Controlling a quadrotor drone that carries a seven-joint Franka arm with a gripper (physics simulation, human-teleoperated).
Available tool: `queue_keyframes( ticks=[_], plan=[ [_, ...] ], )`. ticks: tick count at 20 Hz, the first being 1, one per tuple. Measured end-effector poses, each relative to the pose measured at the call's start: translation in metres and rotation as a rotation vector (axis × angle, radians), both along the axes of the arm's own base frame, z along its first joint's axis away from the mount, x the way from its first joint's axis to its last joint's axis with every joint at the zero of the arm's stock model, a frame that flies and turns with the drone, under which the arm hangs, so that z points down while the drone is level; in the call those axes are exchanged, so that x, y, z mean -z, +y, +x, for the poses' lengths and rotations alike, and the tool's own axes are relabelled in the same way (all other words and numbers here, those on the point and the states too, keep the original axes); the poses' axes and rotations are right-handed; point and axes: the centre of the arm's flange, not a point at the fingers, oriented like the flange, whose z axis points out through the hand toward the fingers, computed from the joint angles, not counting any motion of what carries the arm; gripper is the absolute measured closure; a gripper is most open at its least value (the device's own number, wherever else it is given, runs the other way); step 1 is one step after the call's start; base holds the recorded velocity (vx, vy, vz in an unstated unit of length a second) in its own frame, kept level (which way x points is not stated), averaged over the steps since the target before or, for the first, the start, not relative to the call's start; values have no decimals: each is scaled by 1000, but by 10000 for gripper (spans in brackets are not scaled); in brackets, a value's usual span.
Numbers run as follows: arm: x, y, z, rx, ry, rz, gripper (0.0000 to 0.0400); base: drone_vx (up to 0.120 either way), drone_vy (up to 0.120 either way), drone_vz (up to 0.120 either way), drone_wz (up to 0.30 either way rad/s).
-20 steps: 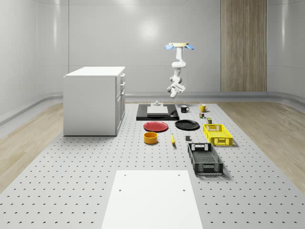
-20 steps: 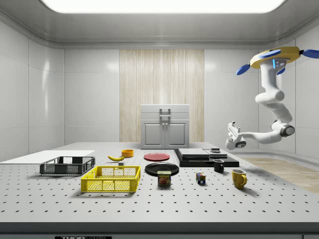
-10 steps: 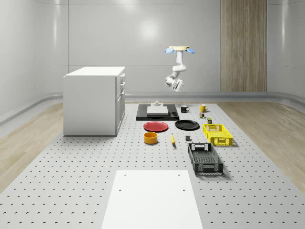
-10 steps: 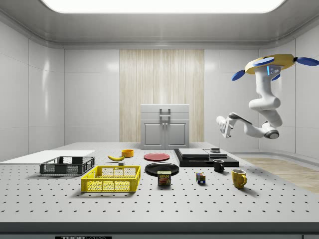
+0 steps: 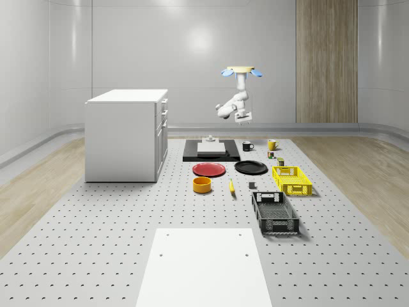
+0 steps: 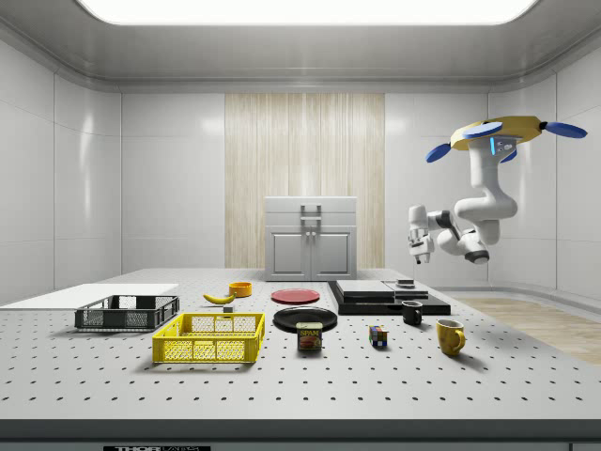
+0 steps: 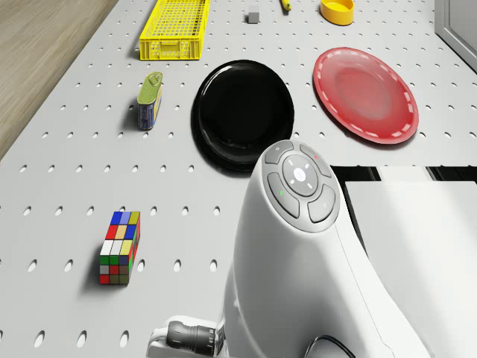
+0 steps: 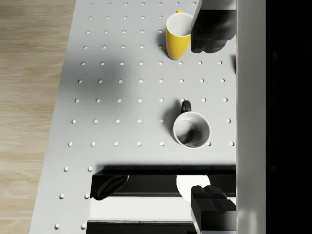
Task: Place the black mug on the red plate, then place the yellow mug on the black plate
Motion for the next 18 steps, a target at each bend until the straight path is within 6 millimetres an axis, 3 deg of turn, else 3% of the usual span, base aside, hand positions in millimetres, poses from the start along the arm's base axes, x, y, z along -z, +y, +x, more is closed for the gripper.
queue_keyframes(
  ticks=[5,7,18],
  plan=[
    [1,-9,0,3,3,-95,0,120,-120,-120,0],
    [2,-11,0,3,4,-115,0,100,0,-120,0],
    [2,-15,0,4,5,-154,0,0,0,-105,0]
  ],
)
